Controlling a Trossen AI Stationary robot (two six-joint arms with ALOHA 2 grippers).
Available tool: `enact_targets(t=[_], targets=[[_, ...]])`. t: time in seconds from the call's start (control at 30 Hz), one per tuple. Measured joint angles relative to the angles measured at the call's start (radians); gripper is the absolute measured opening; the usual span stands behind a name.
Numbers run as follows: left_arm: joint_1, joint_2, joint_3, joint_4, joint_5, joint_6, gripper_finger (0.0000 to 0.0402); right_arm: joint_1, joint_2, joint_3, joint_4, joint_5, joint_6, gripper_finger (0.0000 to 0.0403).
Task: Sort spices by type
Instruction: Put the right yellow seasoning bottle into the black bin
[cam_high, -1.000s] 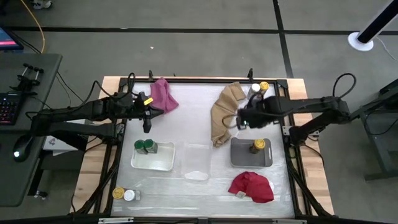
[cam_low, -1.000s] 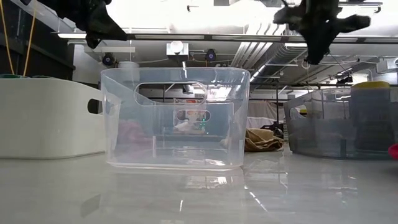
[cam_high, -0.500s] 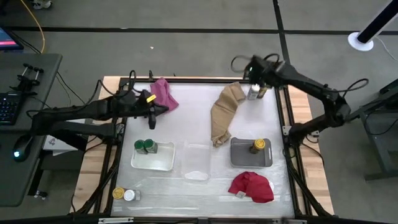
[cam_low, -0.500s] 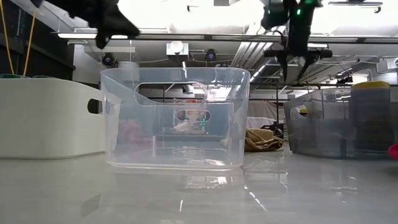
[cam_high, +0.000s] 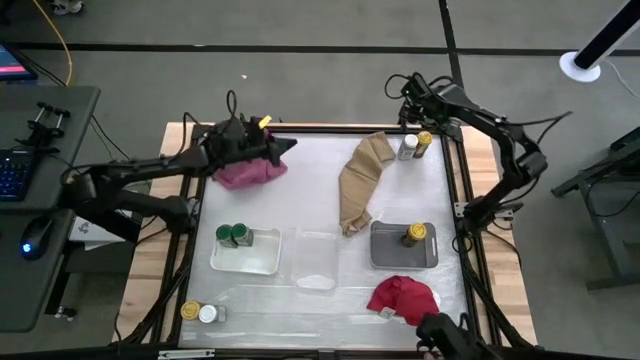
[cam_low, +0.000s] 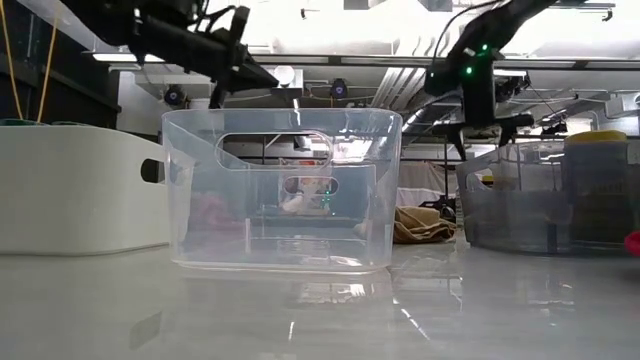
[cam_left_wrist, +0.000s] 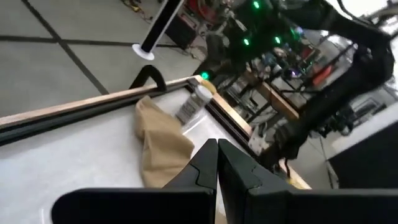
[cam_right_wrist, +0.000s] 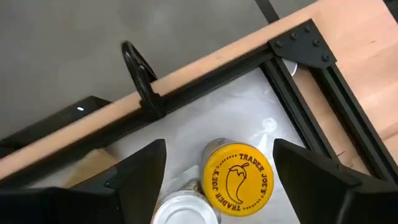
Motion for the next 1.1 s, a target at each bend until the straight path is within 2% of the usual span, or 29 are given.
enact_targets(t=[0.17, 0.23, 0.33, 0.47, 0.6, 0.8, 1.1], targets=[[0.098, 0.096, 0.119, -0.053, 0.148, 0.052, 0.0, -0.003, 0.059, 0.0, -0.065, 0.031, -0.002, 0.0293], [0.124, 0.144, 0.19, -0.131, 0.218, 0.106, 0.0, -0.004, 0.071, 0.0, -0.094, 0.034, 0.057, 0.0293], [0.146, 0.205, 0.297, -0.271, 0.266, 0.221, 0.0, -0.004, 0.078, 0.0, -0.092, 0.052, 0.135, 0.0293], [0.158, 0.268, 0.405, -0.425, 0.271, 0.358, 0.0, -0.003, 0.087, 0.0, -0.09, 0.051, 0.229, 0.0293], [0.162, 0.293, 0.448, -0.491, 0.272, 0.454, 0.0, -0.004, 0.109, 0.0, -0.086, 0.033, 0.281, 0.0293], [0.163, 0.293, 0.449, -0.536, 0.272, 0.487, 0.0, -0.005, 0.153, 0.0, -0.085, -0.034, 0.296, 0.0293], [0.163, 0.293, 0.449, -0.578, 0.272, 0.494, 0.0, -0.003, 0.194, 0.0, -0.085, -0.056, 0.261, 0.0293]])
